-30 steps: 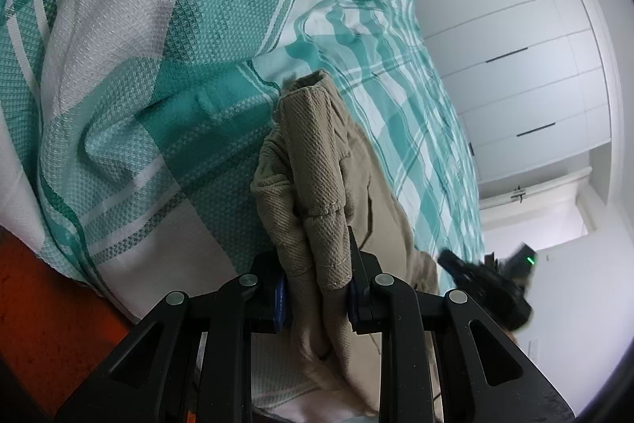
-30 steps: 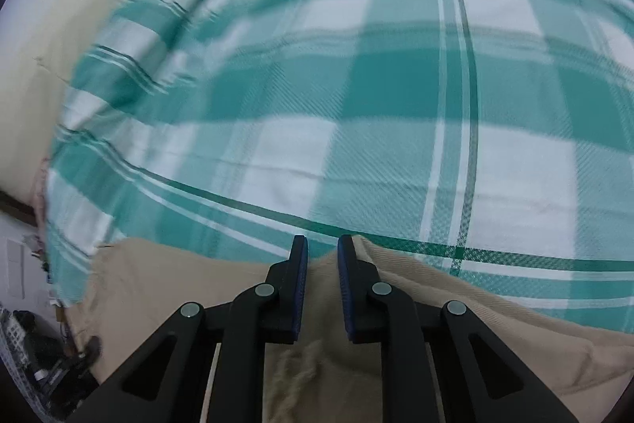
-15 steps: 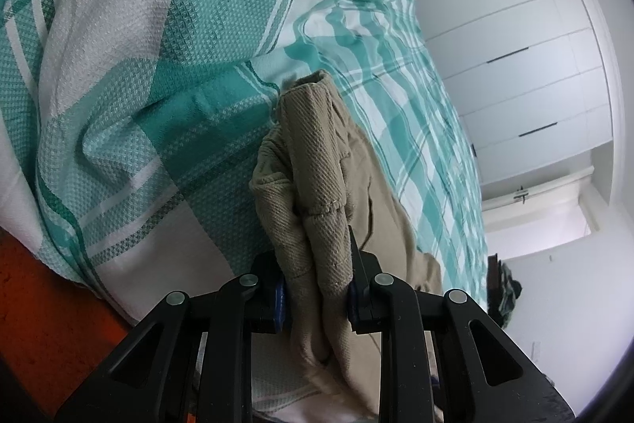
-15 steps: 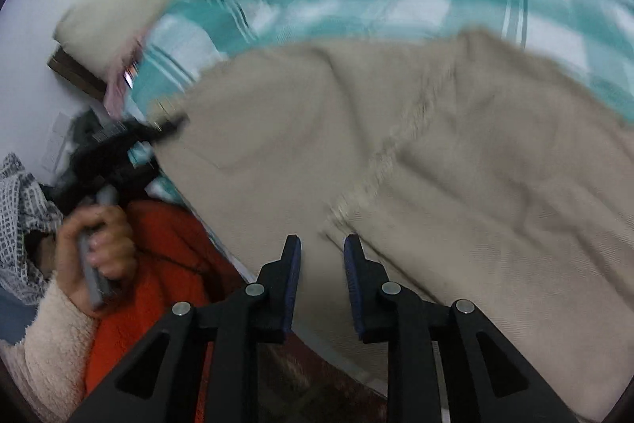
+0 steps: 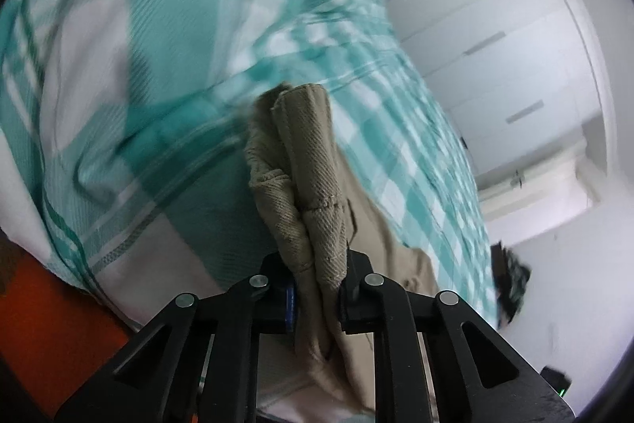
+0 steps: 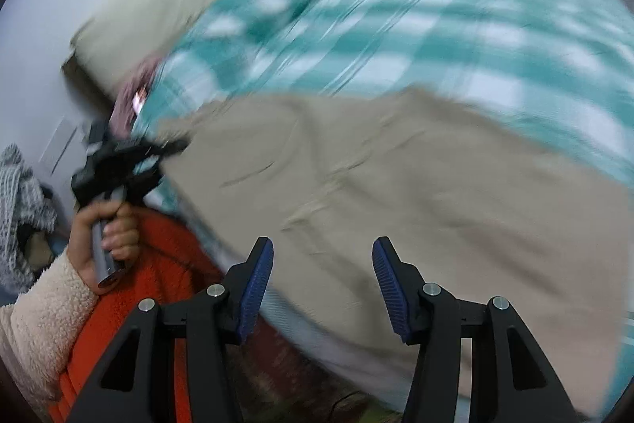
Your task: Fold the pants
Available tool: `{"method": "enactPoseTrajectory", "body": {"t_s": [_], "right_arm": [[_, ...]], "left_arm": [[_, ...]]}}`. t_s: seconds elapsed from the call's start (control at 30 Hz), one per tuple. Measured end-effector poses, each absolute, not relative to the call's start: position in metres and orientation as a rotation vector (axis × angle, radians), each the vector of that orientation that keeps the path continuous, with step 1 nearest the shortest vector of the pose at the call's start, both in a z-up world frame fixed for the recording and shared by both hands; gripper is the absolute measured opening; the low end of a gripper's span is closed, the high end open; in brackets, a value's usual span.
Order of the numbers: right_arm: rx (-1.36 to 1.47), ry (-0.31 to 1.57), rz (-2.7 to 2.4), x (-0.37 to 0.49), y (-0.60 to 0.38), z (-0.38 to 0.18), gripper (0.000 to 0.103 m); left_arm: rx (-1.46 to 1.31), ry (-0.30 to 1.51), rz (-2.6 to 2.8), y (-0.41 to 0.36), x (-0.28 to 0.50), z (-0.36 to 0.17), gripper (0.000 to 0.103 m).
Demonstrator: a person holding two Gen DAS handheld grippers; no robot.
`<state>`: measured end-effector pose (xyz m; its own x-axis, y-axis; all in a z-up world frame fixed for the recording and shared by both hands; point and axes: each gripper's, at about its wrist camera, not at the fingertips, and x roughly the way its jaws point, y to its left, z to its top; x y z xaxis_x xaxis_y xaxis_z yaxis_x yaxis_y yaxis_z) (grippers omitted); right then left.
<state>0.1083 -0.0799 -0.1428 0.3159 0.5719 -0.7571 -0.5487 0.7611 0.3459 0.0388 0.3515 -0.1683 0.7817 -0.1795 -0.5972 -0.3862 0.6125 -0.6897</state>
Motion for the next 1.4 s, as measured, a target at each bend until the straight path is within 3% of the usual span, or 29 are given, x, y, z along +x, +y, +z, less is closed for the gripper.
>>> {"method": "enactPoseTrajectory", "body": {"t_s": [0.23, 0.4, 0.57, 0.63, 0.7, 0.77, 0.87, 0.9, 1.13, 1.4], "right_arm": [[0.081, 0.845, 0.367, 0.083, -0.226, -0.134, 0.053], [0.386, 0.886, 0.203, 0.081, -0.315, -0.152, 0.054], [0.446, 0.787, 0.167, 0.078, -0.348, -0.14, 0.054], [0.453, 0.782, 0.17, 0.073, -0.353, -0.14, 0.054], [0.472, 0.794, 0.168, 0.073, -0.358, -0.146, 0.054], [0.506, 0.809, 0.164, 0.072, -0.365, -0.152, 0.054], [0.561, 0.817, 0.159, 0.073, -0.378, -0.159, 0.054], [0.569, 0.815, 0.16, 0.073, -0.38, -0.159, 0.054], [0.595, 0.847, 0.33, 0.088, -0.353, -0.159, 0.054], [0.379, 0.995, 0.512, 0.104, -0.275, -0.15, 0.052]], "left_arm": [[-0.579, 0.634, -0.108, 0.231, 0.055, -0.051, 0.012], [-0.335, 0.647, -0.378, 0.095, 0.086, -0.013, 0.011], [-0.171, 0.799, -0.523, -0.018, 0.118, -0.061, 0.011], [-0.065, 0.908, -0.55, -0.062, 0.129, -0.105, 0.017], [0.112, 0.993, -0.554, -0.104, 0.13, -0.152, 0.033], [0.249, 0.974, -0.513, -0.123, 0.116, -0.164, 0.04], [0.185, 0.954, -0.55, -0.113, 0.101, -0.146, 0.082], [0.121, 0.93, -0.564, -0.099, 0.096, -0.133, 0.086], [-0.132, 0.828, -0.349, 0.038, 0.094, -0.086, 0.089], [-0.223, 0.869, -0.152, 0.111, 0.079, -0.131, 0.088]]}}
